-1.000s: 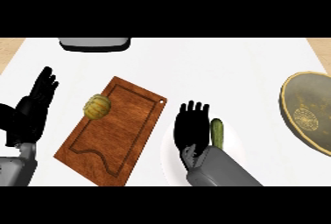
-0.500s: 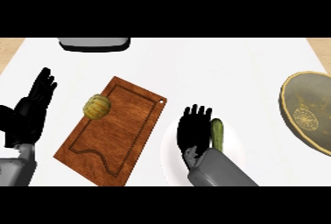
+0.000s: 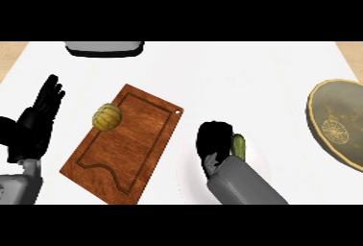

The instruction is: Pick the croissant from the plate and place it in the bowl

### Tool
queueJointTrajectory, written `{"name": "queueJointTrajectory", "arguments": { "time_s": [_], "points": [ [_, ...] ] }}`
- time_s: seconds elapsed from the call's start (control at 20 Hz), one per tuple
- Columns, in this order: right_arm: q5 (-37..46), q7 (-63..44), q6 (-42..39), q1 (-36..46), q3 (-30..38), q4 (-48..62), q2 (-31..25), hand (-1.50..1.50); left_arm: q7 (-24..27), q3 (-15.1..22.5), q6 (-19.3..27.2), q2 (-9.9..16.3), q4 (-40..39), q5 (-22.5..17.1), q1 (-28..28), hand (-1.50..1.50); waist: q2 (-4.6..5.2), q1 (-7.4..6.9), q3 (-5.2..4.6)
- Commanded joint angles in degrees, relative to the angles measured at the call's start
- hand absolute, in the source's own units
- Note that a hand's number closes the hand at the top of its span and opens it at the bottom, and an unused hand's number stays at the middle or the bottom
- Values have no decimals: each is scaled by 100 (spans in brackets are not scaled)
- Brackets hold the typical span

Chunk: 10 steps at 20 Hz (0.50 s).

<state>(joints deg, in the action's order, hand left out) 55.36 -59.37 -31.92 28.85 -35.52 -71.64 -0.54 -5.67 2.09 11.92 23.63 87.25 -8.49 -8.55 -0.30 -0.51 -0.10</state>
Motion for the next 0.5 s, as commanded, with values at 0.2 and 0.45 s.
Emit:
{"name": "queueJointTrajectory", "arguments": {
  "time_s": [0.2,0.45],
  "points": [
    [-242,-207,529,-56,-268,355,50,150,151,-276,-245,-107,149,96,369,0,28,-7,10],
    [158,254,911,185,-205,854,49,150,-243,-400,-386,-14,356,141,195,0,30,-7,11]
  ]
}}
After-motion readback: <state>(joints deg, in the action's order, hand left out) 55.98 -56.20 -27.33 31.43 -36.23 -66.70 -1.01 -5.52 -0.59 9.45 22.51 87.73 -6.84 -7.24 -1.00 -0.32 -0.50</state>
